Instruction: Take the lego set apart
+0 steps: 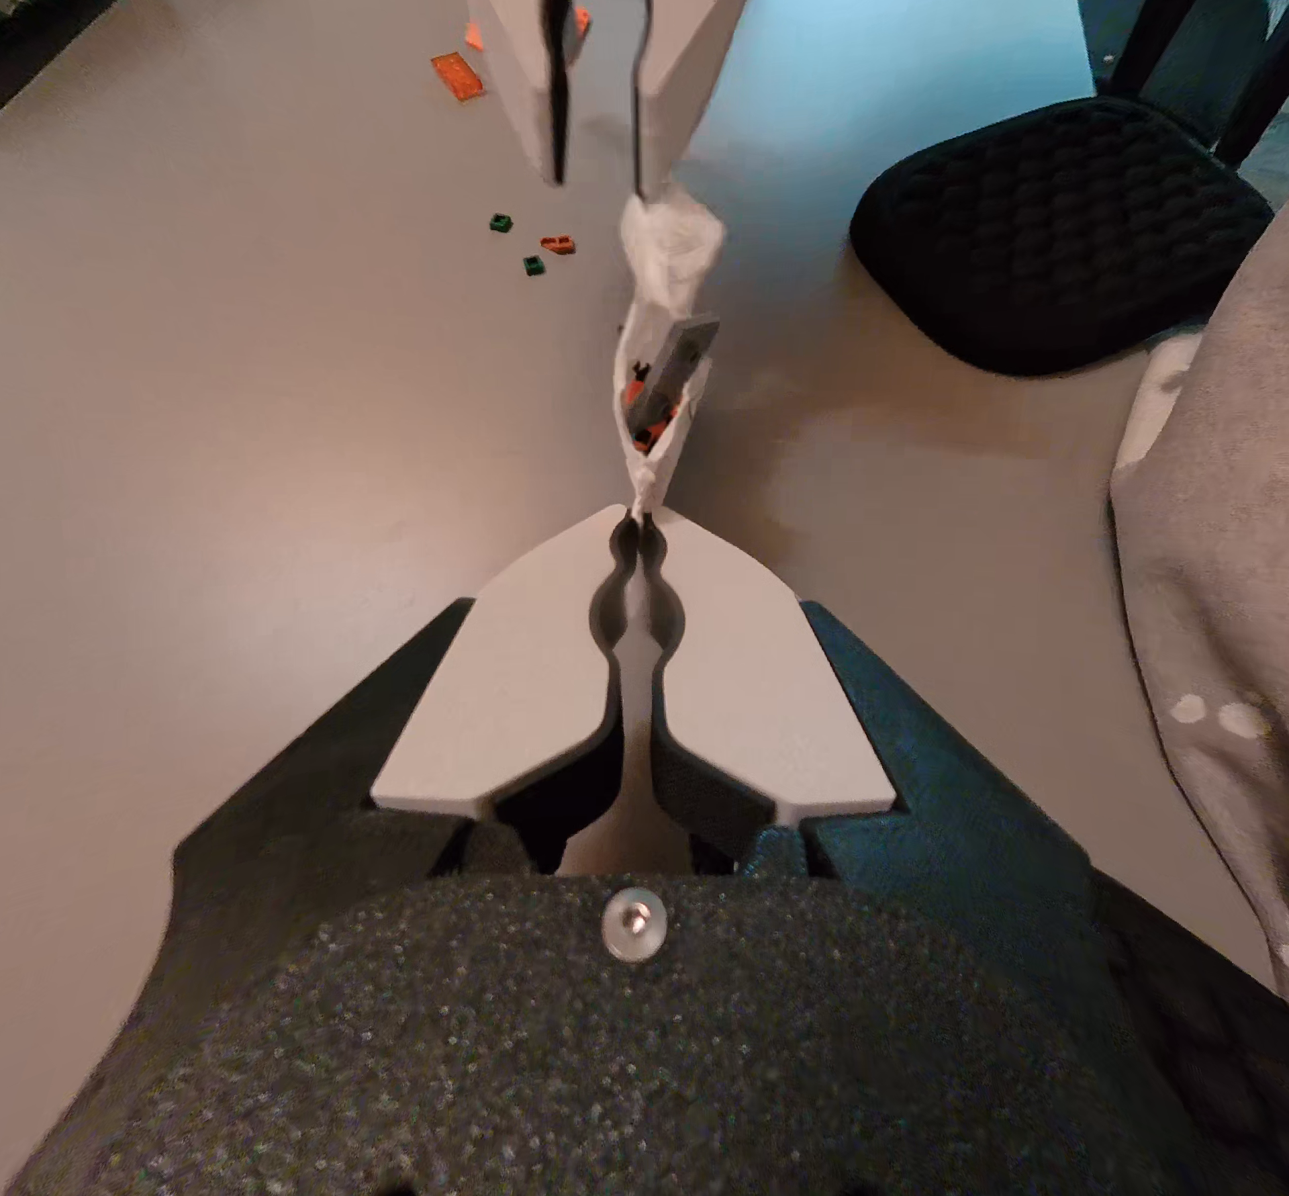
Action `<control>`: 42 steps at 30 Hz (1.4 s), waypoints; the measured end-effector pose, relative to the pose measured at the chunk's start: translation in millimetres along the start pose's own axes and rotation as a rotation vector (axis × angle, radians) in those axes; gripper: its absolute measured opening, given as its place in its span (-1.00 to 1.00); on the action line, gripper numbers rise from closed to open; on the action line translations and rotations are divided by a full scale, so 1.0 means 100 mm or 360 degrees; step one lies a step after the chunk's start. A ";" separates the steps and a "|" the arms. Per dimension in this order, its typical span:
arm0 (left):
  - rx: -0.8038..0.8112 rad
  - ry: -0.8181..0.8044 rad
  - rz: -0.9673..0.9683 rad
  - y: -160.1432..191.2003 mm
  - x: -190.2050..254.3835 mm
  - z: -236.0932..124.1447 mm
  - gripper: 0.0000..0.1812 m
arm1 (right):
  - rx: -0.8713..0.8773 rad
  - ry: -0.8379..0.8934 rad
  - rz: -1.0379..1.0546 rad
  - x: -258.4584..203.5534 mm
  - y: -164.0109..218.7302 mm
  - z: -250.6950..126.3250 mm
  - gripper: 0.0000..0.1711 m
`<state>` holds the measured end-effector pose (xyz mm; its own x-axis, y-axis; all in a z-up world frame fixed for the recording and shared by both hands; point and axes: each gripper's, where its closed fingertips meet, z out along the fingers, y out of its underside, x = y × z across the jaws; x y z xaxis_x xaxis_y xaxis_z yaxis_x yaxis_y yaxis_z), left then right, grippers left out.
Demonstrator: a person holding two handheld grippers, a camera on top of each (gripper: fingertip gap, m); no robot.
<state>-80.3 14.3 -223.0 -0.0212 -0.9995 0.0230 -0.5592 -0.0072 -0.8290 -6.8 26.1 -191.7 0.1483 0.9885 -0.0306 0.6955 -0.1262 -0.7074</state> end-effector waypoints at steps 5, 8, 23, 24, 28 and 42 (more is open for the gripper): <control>-0.0030 -0.0030 -0.0051 0.06 -0.07 0.00 -0.99 | 0.0275 -0.0154 0.0130 -0.10 -0.11 -0.09 -0.76; -0.0036 -0.0047 -0.0054 0.06 -0.09 -0.01 -1.00 | 0.0088 -0.0033 0.0099 0.00 0.14 -0.05 -0.76; -0.0041 -0.0057 -0.0023 0.07 -0.08 -0.01 -1.00 | -0.0289 0.0001 0.0076 -0.10 0.69 0.35 -0.91; -0.0041 -0.0058 -0.0023 0.07 -0.08 -0.01 -1.00 | -0.0240 -0.0027 0.0060 -0.13 0.61 0.33 -0.91; -0.0042 -0.0047 -0.0011 0.06 -0.06 -0.01 -1.00 | 0.0137 -0.0061 -0.0041 -0.25 -0.06 0.10 -0.92; -0.0051 -0.0053 0.0018 0.08 -0.03 -0.01 -1.00 | 0.0191 0.0143 -0.0121 -0.02 -0.39 0.14 -0.75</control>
<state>-85.6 17.3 -229.4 -0.0006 -1.0000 -0.0054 -0.5855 0.0047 -0.8107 -44.2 30.3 -173.4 0.1648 0.9826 0.0857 0.6189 -0.0354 -0.7847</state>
